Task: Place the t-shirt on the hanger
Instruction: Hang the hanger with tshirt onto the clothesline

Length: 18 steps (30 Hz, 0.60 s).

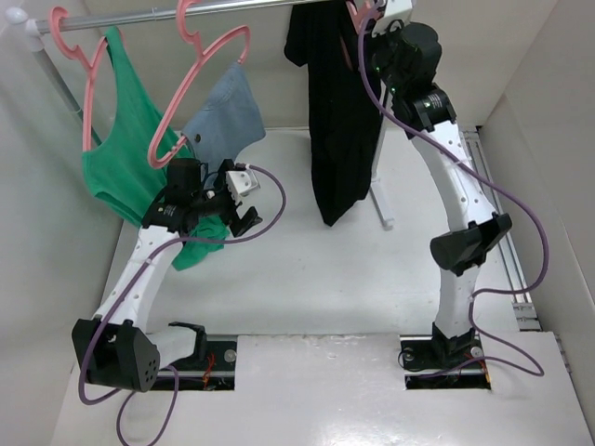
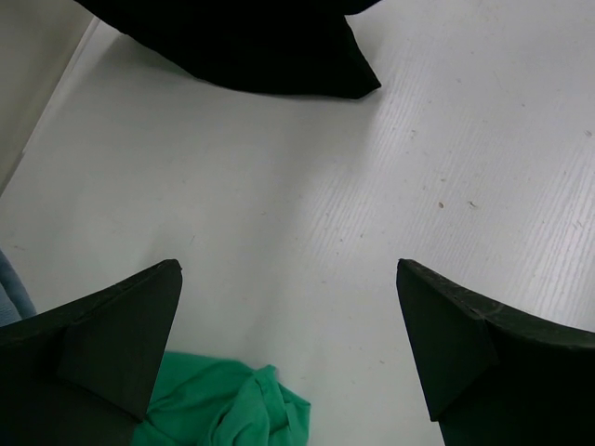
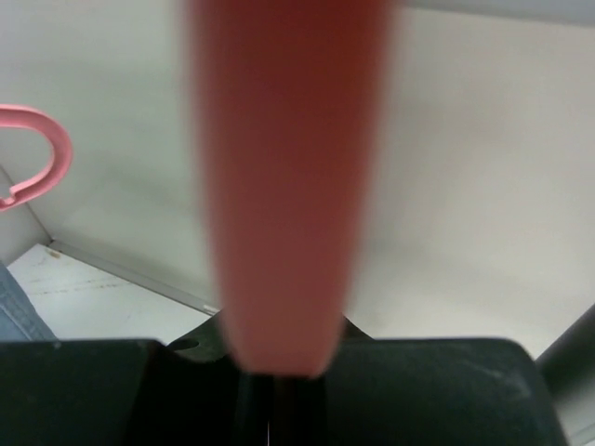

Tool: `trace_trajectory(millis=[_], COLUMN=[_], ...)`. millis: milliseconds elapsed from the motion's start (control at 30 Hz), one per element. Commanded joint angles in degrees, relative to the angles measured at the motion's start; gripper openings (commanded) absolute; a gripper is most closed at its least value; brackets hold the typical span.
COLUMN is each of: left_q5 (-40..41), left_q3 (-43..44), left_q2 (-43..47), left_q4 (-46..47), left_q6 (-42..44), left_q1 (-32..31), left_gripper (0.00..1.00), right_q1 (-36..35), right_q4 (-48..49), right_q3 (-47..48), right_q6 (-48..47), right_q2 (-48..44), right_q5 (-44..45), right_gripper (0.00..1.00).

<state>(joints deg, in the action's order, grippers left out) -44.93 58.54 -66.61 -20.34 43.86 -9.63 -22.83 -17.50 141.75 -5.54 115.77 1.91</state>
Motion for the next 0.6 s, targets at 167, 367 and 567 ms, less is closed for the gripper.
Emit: trace_trajectory(millis=[167, 367, 567], left_q5=[-0.51, -1.03, -1.04], left_q3=[-1.59, -3.35, -3.88], left_q2=[2.1, 2.1, 2.1], left_q4=[1.44, 2.49, 2.5], left_q6=[-1.14, -1.14, -1.14], left_q1=[0.05, 0.05, -0.48], left_gripper=[1.0, 1.0, 1.0], right_q1=[0.15, -0.46, -1.52], right_q4=[1.6, -1.92, -6.58], right_q3=[-10.52, -20.81, -26.61], right_q6=[-1.39, -8.51, -12.3], right_q2=[-10.37, -23.2, -34.1], right_q5=[-9.02, -9.65, -9.65], right_gripper=[0.25, 1.0, 1.0])
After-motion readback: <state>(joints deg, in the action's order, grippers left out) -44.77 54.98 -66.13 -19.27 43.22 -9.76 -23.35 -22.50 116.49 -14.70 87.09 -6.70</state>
